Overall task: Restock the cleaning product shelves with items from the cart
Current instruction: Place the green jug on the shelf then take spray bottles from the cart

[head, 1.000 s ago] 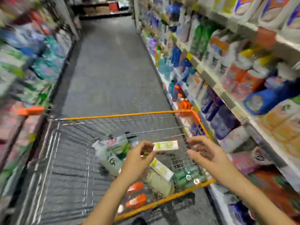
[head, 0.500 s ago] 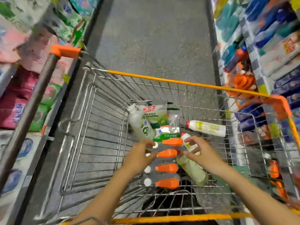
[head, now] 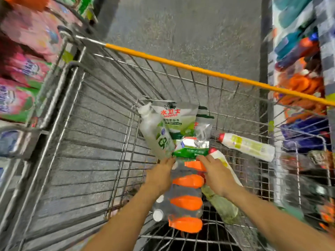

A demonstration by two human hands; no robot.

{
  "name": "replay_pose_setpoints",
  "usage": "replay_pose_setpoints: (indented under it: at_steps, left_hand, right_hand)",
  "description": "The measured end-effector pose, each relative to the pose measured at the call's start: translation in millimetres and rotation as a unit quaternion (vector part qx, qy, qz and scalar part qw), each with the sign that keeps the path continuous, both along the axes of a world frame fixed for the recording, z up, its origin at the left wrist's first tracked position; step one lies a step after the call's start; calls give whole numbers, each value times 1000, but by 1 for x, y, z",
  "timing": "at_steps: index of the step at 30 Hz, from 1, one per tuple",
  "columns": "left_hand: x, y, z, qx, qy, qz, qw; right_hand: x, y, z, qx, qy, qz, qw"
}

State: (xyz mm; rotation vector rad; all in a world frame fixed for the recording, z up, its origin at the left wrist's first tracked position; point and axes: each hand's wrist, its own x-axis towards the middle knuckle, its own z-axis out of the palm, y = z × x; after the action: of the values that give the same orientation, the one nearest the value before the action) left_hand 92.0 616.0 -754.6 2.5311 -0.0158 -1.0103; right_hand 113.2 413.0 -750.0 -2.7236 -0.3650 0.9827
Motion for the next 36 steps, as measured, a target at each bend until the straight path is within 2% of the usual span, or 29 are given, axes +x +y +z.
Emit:
replay_pose_setpoints:
  at_steps: [3,6,9,13,17,20,23,25,28,32,36]
  left_hand:
    - [-6,2,-10,-5,-3,12,1000]
    - [-8,4,-12,-29,-45,66,996]
    - [-6,7,-11,-56,-80,120,988]
    - [-4,16,-3,-62,-94,96,989]
    - [-1,20,12,-177,-117,147,966]
    - [3,19,22,-240,-111,164,950]
    - [7,13,37,-313,-90,228,918]
    - [11,9,50,-333,-121,254,900]
    - [15,10,62,-364,-161,266,878]
    - [22,14,75,-418,-169,305,839]
    - [26,20,91,-456,-163,316,816]
  right_hand:
    - [0,2,-12,50,-7,-39,998]
    - [1,4,-11,108,-17,-68,992]
    - [1,4,-4,123,-23,-55,991]
    - [6,-1,22,136,-64,-27,988]
    - [20,-16,69,131,-100,-2,986]
    - [31,-21,112,169,-122,7,978]
    - [40,-20,146,203,-128,1,971]
    - [44,-20,161,223,-127,-17,966]
    - [46,-23,174,298,-127,-71,943]
    - [42,-31,166,453,-72,-242,855]
    - [13,-28,135,445,-7,-285,849]
